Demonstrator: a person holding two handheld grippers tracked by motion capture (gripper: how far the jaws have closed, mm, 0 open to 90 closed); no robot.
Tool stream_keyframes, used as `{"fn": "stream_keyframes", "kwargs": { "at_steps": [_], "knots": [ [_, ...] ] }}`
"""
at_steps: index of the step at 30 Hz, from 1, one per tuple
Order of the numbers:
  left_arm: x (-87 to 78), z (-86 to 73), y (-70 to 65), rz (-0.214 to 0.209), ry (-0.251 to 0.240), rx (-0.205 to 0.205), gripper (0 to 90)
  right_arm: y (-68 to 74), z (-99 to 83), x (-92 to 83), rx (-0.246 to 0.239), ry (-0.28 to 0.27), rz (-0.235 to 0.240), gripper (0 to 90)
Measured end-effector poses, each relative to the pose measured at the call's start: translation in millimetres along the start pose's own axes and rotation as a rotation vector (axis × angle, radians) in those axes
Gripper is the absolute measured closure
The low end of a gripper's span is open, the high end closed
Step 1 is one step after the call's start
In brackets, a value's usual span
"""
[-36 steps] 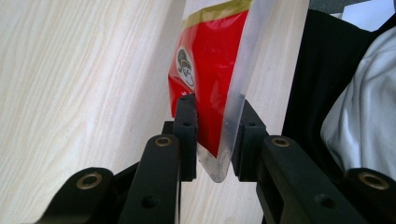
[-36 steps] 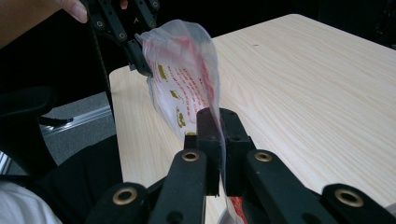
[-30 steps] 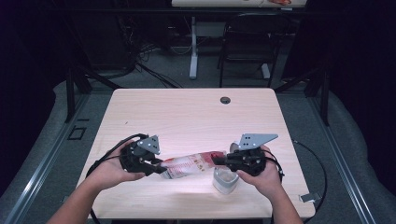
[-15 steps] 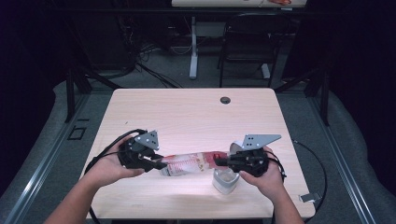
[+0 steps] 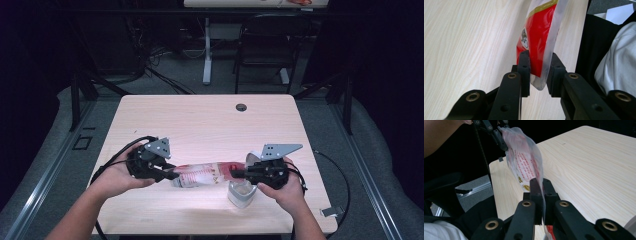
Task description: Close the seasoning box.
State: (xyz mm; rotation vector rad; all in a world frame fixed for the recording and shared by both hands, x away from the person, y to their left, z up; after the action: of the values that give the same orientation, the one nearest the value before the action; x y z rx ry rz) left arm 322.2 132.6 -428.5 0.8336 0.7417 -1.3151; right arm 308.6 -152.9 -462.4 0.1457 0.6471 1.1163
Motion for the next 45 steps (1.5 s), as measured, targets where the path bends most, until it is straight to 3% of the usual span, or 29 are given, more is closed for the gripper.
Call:
{"fn": "stream_keyframes", "kwargs": {
  "at_steps": [16,45],
  "knots": [
    [-6.6,9.9,2.7,0.008,-0.011,0.011,76.4,-6.7,-2.2,-4.0,0.048,-0.010,0.017,90.0],
    [-10.8,19.4,6.2,0.009,-0.022,0.024,77.5,-12.3,-4.4,-8.2,0.068,-0.015,0.021,90.0]
  ]
}}
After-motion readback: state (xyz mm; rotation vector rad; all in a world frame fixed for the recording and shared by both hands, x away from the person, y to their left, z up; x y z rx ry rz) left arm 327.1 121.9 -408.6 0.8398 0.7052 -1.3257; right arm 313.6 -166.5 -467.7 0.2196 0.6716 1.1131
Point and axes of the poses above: each handheld gripper's, and its own axes: x roughly forward along the jaws, z roughly out of its top, y roughly to its left, the point moved 4 cm from there along x, roughly forward along the jaws, and after that the axes turned 13 degrees about x, right-handed, at the moved point
